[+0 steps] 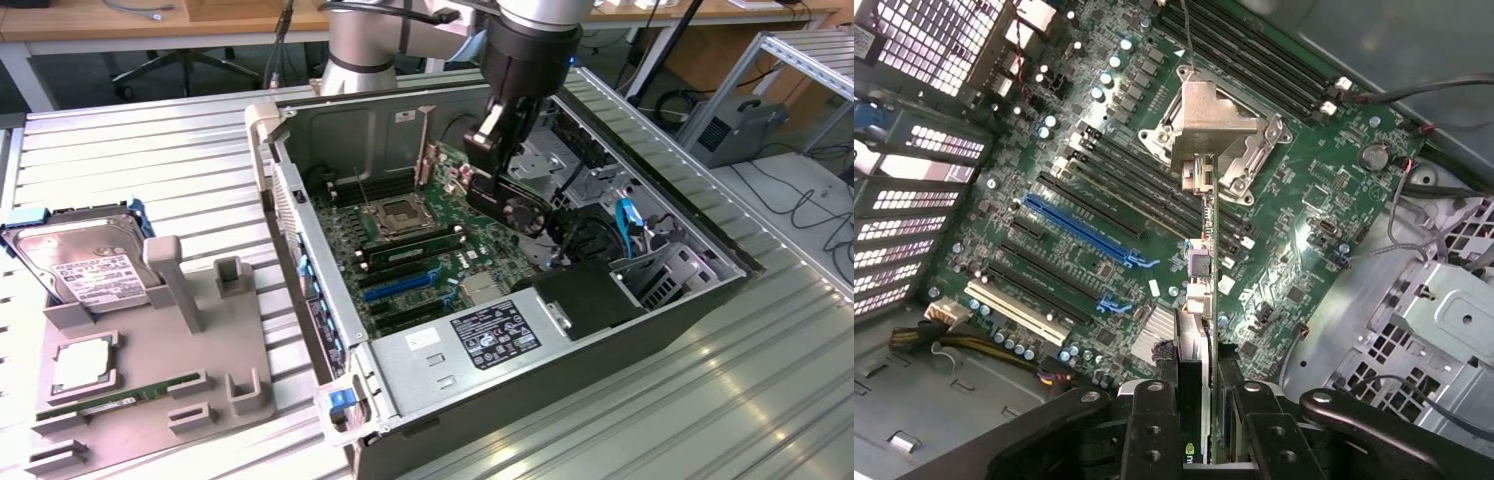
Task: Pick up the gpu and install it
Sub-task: 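Insert the gpu into the slot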
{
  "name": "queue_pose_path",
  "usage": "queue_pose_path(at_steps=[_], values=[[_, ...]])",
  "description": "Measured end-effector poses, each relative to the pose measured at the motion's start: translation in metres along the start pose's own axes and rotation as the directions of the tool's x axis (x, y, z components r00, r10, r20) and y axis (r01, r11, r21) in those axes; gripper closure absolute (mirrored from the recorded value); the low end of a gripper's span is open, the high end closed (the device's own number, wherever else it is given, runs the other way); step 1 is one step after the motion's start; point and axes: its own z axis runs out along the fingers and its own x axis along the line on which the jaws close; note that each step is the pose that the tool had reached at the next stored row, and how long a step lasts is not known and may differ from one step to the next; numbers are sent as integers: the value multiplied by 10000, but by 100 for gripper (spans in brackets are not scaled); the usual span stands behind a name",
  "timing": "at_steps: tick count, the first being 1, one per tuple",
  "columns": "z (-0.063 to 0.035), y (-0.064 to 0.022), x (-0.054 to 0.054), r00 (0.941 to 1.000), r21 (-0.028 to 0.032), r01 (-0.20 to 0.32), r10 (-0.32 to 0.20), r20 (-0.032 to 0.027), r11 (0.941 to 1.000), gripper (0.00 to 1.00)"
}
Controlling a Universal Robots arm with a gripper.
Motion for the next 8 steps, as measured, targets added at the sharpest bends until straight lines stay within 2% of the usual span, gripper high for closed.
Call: queue_pose_path(at_steps=[8], values=[[1, 0, 0, 9994, -4, 335, -335, 15, 9994, 74]])
